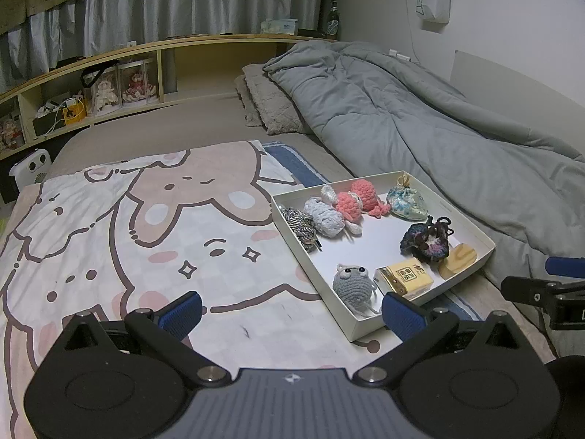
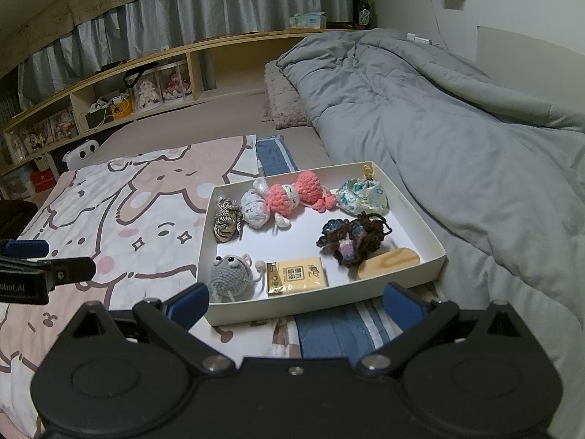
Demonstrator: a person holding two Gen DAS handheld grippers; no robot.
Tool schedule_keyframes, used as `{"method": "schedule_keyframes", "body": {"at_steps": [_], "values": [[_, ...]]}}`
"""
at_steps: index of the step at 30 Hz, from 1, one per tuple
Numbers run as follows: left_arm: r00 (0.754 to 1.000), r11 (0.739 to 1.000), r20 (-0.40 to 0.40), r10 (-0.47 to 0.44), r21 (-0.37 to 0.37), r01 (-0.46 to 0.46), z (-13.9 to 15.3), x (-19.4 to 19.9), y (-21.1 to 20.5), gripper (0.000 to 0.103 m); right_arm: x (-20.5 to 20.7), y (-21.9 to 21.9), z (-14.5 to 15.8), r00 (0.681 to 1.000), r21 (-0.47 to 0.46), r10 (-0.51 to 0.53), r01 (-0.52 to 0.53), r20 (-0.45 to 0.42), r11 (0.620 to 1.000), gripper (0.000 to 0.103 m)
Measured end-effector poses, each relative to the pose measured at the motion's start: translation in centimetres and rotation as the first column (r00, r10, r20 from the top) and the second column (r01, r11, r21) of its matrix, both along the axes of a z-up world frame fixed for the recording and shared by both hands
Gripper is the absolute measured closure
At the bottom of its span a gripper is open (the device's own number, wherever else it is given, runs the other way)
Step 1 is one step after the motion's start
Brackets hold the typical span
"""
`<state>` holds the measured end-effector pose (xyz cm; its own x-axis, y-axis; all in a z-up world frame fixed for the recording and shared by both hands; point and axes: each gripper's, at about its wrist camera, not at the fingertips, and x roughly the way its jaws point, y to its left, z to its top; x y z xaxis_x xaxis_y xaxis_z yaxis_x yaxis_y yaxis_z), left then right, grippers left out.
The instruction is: Organize objects
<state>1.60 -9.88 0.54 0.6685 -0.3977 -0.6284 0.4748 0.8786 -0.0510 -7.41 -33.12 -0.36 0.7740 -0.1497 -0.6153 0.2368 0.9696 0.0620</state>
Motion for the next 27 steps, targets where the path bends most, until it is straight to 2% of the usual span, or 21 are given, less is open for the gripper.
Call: {"method": "schedule_keyframes", "body": {"at_steps": [27], "values": [[1.0,1.0,-0.013,-0.006,-0.001,0.006,-0.27,-0.06,0.07,0.0,-0.08,0.13,0.11,1.0,0.003,-0.002,0.002,0.001,1.0,0.0]]}}
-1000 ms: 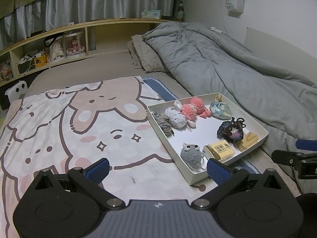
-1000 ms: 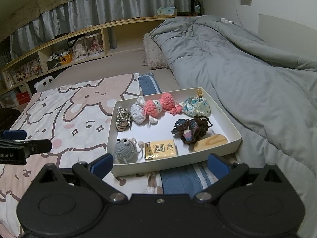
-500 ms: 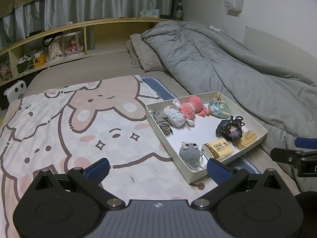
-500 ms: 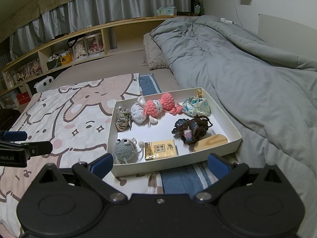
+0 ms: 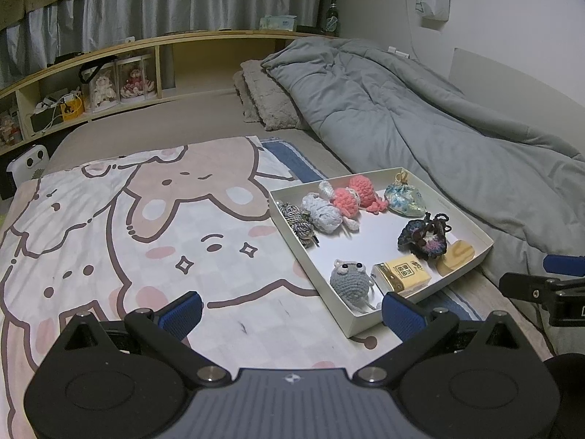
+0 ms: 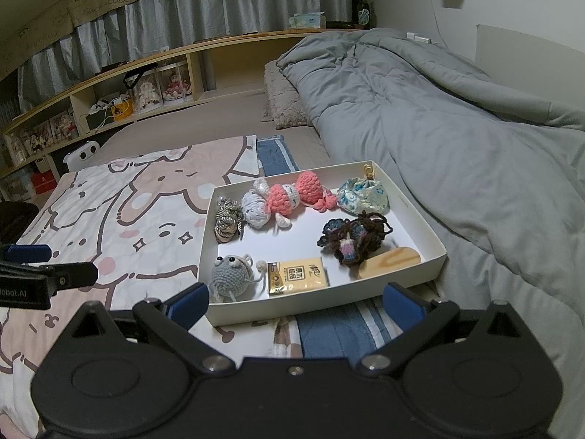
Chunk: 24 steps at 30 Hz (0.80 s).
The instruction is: Organize objects
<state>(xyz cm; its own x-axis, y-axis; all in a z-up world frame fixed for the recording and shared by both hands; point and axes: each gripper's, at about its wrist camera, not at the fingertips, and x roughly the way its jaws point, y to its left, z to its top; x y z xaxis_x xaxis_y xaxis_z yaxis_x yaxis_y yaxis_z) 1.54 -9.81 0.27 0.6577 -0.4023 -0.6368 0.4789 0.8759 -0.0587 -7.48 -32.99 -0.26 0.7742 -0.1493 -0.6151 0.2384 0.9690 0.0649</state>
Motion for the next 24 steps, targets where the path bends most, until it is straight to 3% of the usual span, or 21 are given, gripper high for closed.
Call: {"method": "schedule_keyframes", "body": {"at_steps": [24], "values": [[1.0,1.0,-0.003,-0.005,0.002,0.005,-0.23,-0.16,-0.19,0.0,-0.05,0.2,-0.01,1.0,0.001,0.001,-0.001,-0.001,1.0,0.0]]}}
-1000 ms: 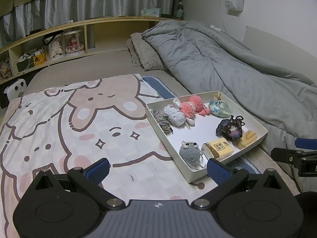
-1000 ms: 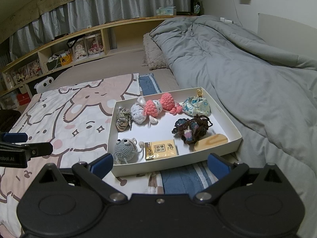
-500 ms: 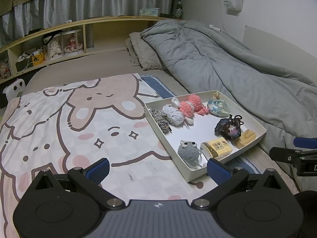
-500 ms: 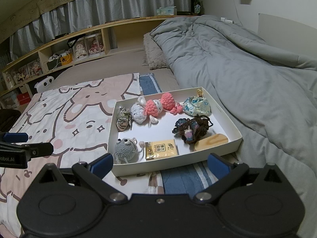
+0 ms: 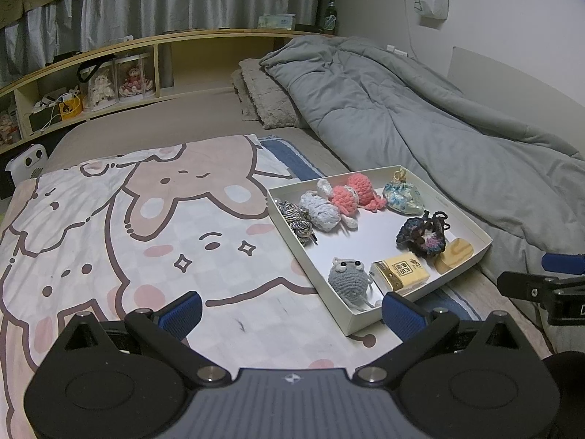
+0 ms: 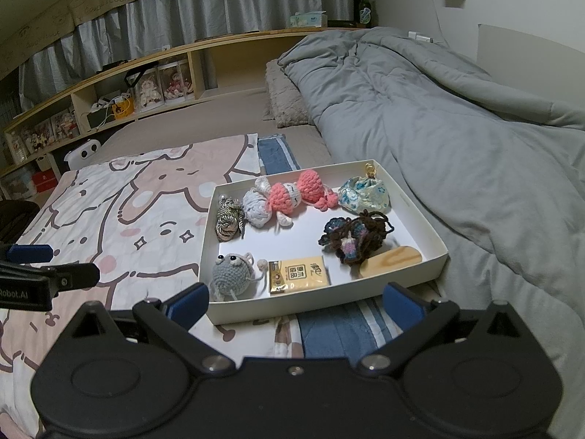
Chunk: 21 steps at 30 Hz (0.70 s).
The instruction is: Organize objects
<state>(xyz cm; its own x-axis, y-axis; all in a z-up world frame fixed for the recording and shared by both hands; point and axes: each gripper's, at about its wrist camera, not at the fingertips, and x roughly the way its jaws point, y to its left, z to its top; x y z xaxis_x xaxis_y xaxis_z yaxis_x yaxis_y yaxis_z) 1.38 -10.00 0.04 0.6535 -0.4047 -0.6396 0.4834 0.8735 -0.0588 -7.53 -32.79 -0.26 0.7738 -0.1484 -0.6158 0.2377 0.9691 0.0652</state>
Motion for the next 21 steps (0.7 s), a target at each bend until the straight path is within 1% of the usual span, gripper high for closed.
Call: {"method": "schedule_keyframes", "body": {"at_steps": [21], "values": [[1.0,1.0,-0.005,0.0,-0.001,0.0,-0.05,-0.03,0.02,0.0,0.0,0.05,0.0,1.0,0.0,0.0,0.0,0.0,1.0,0.0]]}}
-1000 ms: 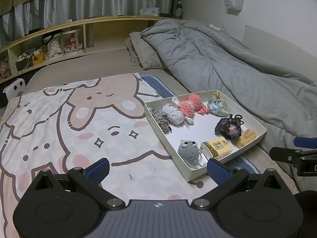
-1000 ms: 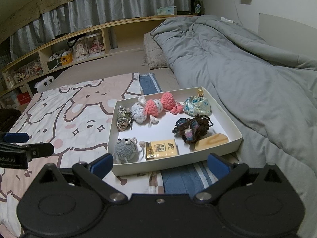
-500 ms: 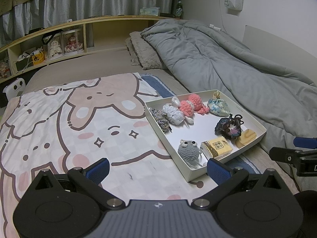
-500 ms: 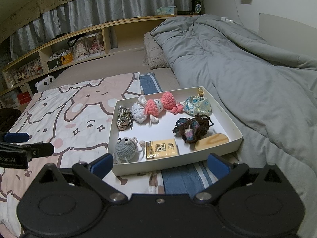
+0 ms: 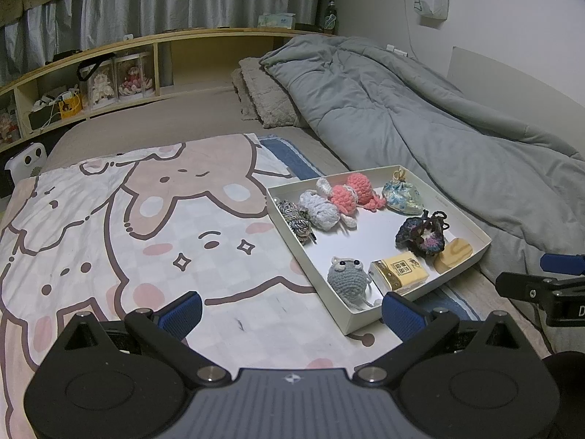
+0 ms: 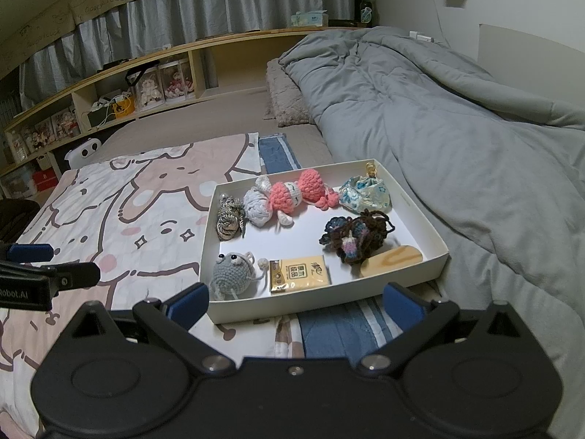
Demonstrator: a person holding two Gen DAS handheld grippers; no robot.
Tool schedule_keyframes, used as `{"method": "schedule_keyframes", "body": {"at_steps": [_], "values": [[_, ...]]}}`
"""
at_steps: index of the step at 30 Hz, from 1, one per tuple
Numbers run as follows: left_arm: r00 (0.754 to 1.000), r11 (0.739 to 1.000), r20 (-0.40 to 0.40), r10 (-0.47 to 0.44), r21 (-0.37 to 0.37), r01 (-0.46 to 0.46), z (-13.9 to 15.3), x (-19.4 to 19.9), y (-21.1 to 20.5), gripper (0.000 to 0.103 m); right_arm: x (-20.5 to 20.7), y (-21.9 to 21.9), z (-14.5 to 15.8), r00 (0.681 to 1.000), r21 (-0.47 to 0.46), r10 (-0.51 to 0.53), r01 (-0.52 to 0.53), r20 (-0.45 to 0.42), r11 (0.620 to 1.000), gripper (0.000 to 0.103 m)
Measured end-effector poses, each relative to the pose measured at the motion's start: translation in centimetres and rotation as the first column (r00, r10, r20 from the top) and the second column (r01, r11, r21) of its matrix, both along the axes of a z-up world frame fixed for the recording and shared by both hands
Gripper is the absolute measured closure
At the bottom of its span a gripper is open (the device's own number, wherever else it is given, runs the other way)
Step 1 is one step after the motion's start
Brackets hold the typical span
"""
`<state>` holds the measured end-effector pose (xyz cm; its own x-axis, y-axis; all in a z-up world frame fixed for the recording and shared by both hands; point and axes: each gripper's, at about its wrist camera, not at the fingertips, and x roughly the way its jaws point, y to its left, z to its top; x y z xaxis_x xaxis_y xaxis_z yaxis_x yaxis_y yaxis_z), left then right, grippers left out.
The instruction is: Organize objects
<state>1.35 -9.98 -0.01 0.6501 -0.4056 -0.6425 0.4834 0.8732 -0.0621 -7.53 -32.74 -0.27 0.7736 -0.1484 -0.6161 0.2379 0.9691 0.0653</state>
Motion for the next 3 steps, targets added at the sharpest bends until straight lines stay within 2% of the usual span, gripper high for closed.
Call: {"method": "schedule_keyframes", "body": {"at_steps": [3], "values": [[1.0,1.0,0.0,0.001,0.002,-0.001,-0.01,-0.13,-0.06,0.0,0.0,0.0,0.0,1.0,0.001,0.0,0.0,0.0,1.0,0.0]]}}
